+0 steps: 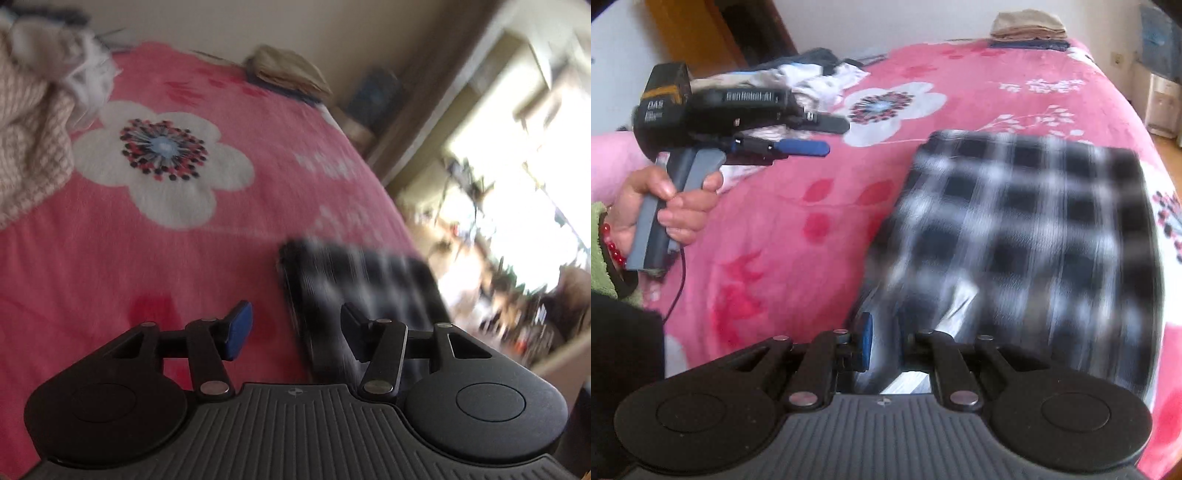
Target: Fold clothes
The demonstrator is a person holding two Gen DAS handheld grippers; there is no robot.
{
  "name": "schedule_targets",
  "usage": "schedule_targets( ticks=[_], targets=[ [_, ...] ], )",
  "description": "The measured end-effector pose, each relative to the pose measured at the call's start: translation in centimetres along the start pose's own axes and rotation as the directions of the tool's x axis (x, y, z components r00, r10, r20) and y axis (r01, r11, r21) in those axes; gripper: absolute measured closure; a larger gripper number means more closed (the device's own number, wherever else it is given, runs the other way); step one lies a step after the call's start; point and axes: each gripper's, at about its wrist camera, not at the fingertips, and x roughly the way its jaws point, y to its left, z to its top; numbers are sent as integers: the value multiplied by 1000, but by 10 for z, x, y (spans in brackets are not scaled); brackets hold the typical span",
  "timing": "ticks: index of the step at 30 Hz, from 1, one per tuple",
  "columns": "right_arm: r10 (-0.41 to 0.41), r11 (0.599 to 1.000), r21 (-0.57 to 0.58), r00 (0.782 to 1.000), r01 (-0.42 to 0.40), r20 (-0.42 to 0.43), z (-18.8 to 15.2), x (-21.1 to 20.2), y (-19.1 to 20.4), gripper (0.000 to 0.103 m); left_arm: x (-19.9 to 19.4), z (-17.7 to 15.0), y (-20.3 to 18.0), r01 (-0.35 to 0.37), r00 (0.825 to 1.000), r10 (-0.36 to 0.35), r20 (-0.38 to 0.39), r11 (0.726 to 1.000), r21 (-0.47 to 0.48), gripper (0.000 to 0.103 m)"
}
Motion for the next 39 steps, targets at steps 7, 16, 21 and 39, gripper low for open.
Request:
schedule_targets(
  ticks=[7, 16, 21, 39],
  targets=[
    [-83, 996, 42, 994, 80, 77, -40, -44, 35, 90, 11, -28, -48, 16, 981, 9, -195, 992, 124, 50],
    [-259, 938, -229, 965, 260, 36, -41, 7, 86, 86, 24, -32, -50, -60, 983, 78, -168, 992, 110, 50],
    [-319, 916, -260, 948, 305, -11, -38, 34, 89, 85, 34, -33, -36, -68, 982, 78, -175, 996, 65, 50],
    [-142, 989, -55, 990, 141, -22, -25, 16, 61, 102, 50, -37, -20, -93, 973, 102, -206, 994, 49, 50]
  ],
)
